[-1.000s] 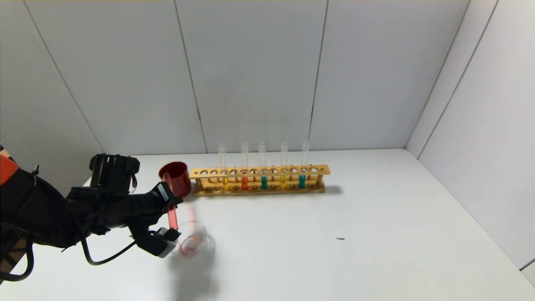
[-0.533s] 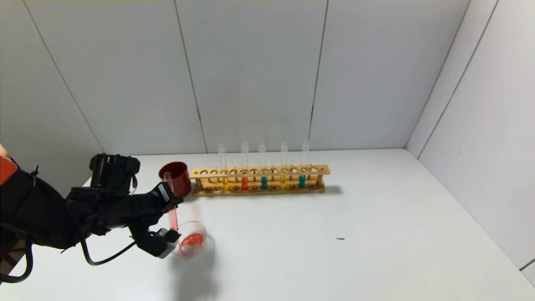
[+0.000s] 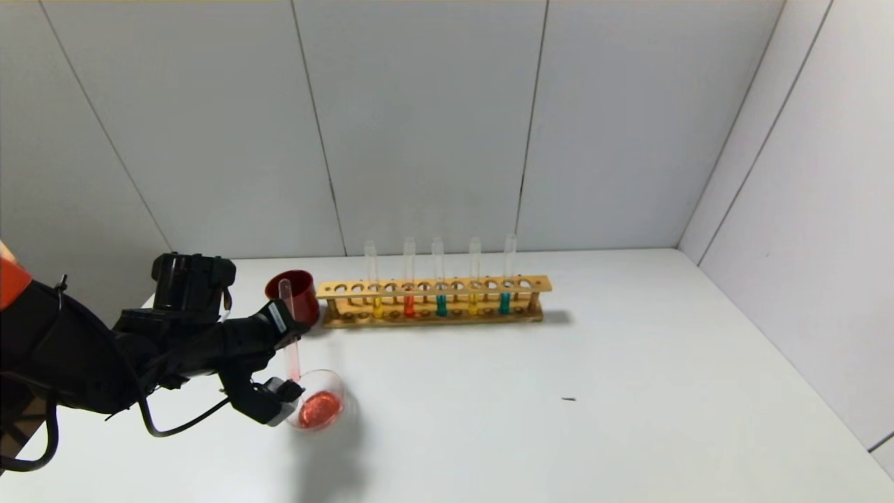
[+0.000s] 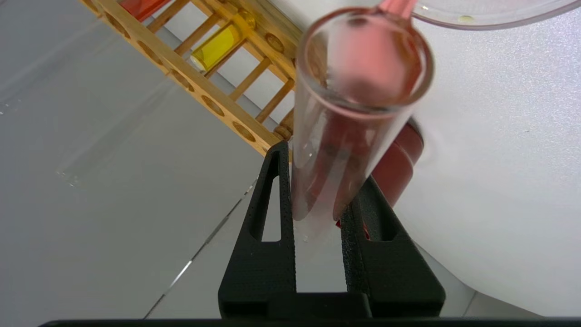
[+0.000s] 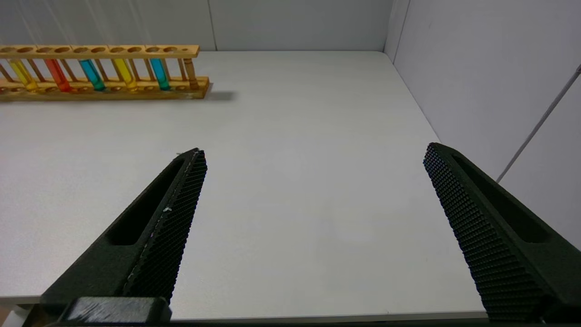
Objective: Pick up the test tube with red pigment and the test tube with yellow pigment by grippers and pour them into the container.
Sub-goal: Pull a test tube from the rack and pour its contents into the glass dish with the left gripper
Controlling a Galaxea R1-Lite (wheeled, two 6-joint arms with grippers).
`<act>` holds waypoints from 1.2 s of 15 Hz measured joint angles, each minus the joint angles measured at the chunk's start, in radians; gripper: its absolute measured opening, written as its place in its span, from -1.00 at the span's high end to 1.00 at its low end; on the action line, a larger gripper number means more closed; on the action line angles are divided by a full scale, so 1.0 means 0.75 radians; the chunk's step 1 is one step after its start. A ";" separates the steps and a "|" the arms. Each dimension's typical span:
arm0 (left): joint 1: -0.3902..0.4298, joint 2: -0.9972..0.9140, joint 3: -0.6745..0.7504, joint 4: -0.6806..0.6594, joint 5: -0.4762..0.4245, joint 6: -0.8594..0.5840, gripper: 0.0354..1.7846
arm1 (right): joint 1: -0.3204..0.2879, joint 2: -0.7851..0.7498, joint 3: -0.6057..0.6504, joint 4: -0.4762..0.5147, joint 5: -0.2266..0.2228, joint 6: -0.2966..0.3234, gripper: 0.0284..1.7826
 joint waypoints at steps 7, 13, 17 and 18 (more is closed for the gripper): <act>-0.022 -0.011 0.010 -0.047 0.001 0.128 0.66 | 0.000 0.000 0.000 0.000 0.001 0.000 -0.96; -0.026 -0.025 0.014 -0.057 0.010 0.190 0.66 | 0.000 0.000 0.000 0.000 0.000 0.001 -0.96; -0.059 -0.047 0.016 -0.062 0.016 0.251 0.66 | 0.000 0.000 0.000 0.000 0.000 0.001 -0.96; -0.061 -0.050 0.016 -0.082 0.018 0.252 0.66 | 0.000 0.000 0.000 0.000 0.000 0.000 -0.96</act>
